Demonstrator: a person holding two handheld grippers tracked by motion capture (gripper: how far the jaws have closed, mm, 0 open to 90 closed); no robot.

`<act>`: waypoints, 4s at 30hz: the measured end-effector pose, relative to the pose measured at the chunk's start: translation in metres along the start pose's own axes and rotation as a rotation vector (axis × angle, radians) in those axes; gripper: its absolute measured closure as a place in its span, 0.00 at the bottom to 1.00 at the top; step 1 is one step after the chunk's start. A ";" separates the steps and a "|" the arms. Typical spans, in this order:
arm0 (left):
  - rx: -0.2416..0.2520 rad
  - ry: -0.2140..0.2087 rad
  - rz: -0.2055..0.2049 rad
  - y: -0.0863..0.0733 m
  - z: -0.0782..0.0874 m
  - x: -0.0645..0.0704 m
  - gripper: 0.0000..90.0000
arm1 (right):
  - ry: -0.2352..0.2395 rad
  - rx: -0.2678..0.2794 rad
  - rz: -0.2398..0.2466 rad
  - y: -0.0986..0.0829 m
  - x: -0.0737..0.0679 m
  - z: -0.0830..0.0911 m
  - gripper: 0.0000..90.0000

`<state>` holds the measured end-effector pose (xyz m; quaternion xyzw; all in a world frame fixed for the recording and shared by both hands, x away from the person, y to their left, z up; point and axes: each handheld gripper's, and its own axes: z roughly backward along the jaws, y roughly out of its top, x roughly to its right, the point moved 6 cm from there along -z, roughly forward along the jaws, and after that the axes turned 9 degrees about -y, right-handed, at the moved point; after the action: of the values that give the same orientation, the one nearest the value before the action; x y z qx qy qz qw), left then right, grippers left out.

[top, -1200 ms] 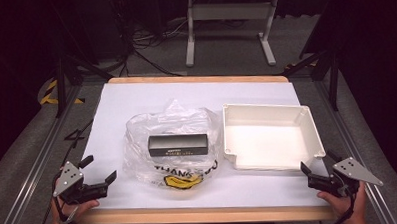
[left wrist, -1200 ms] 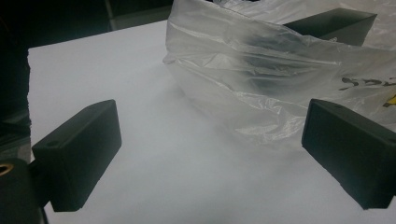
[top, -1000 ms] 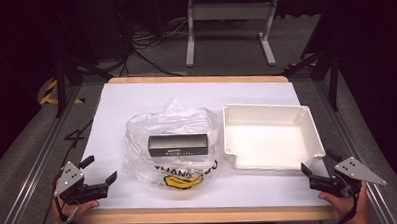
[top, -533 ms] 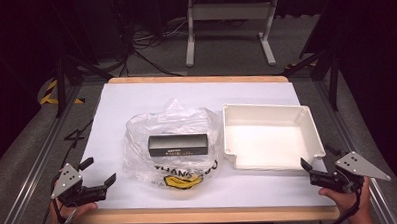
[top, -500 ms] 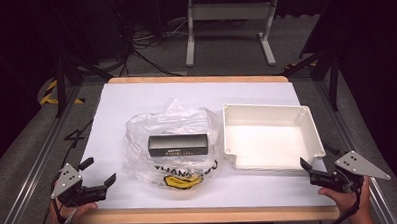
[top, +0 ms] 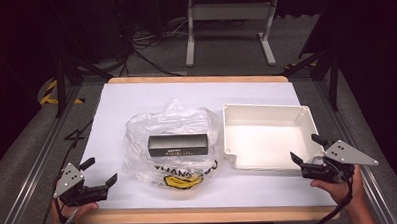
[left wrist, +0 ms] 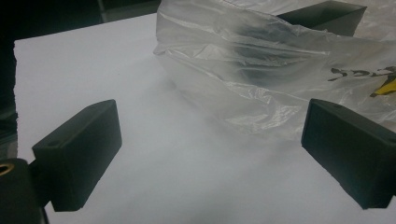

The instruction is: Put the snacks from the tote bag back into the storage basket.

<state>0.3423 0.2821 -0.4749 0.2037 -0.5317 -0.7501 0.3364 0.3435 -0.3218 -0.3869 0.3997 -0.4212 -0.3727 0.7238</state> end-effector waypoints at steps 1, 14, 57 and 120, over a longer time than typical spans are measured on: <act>-0.002 0.000 -0.002 0.000 0.000 0.000 0.06 | 0.004 -0.006 0.008 0.001 -0.001 0.000 0.17; -0.001 -0.008 -0.004 0.001 -0.001 0.001 0.06 | 0.158 -0.028 0.148 0.048 -0.025 -0.026 0.20; 0.006 -0.023 -0.006 0.002 -0.001 0.001 0.07 | 0.413 -0.116 0.366 0.124 -0.117 -0.124 0.29; 0.005 -0.017 0.012 -0.002 0.004 -0.002 0.07 | 0.715 -0.421 0.675 0.102 -0.226 -0.211 0.33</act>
<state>0.3407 0.2862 -0.4759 0.1948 -0.5376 -0.7485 0.3359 0.4729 -0.0267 -0.4354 0.1900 -0.1698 -0.0362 0.9663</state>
